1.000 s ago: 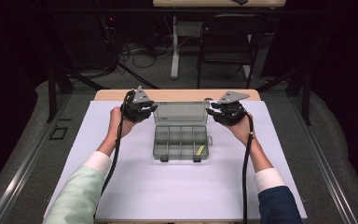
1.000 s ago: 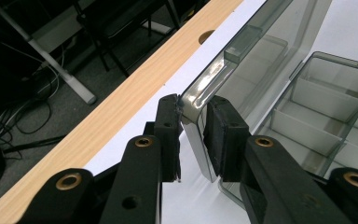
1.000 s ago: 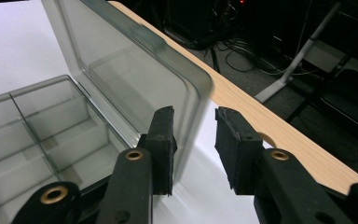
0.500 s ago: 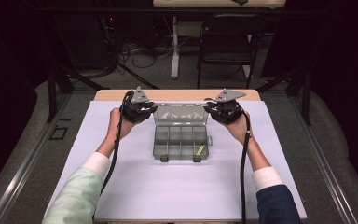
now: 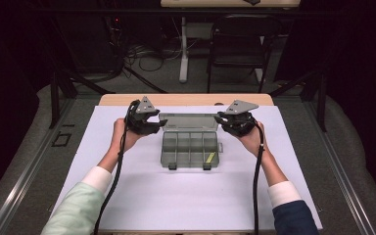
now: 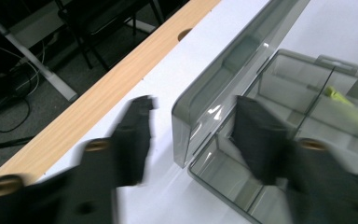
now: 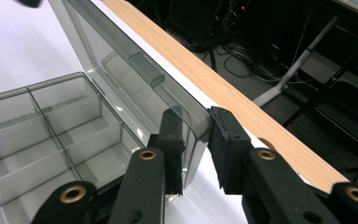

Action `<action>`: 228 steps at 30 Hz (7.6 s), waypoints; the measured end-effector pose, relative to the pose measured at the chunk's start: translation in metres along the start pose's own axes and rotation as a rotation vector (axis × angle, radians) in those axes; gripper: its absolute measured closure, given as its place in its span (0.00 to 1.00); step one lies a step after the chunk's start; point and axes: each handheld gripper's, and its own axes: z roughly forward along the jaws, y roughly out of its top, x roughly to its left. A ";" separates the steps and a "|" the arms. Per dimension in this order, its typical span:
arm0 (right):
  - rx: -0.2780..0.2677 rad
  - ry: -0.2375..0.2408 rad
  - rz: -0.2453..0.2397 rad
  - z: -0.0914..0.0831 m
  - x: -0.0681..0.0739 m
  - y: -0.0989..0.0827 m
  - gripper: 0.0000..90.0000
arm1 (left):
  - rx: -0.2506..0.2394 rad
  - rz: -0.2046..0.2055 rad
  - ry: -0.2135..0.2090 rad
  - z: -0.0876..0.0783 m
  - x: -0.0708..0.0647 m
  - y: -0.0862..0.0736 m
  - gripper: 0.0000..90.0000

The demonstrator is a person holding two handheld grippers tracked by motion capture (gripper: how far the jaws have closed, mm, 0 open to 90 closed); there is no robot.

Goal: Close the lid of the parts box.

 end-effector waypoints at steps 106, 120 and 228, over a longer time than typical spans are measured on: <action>0.103 0.157 -0.001 0.005 0.062 -0.050 1.00 | 0.095 -0.043 -0.100 0.018 -0.058 -0.061 0.97; 0.129 0.162 -0.010 0.008 0.064 -0.054 1.00 | 0.107 -0.046 -0.100 0.021 -0.059 -0.065 0.97; 0.164 0.183 0.057 -0.053 0.101 -0.061 0.00 | 0.162 -0.082 -0.005 -0.070 -0.084 -0.116 0.00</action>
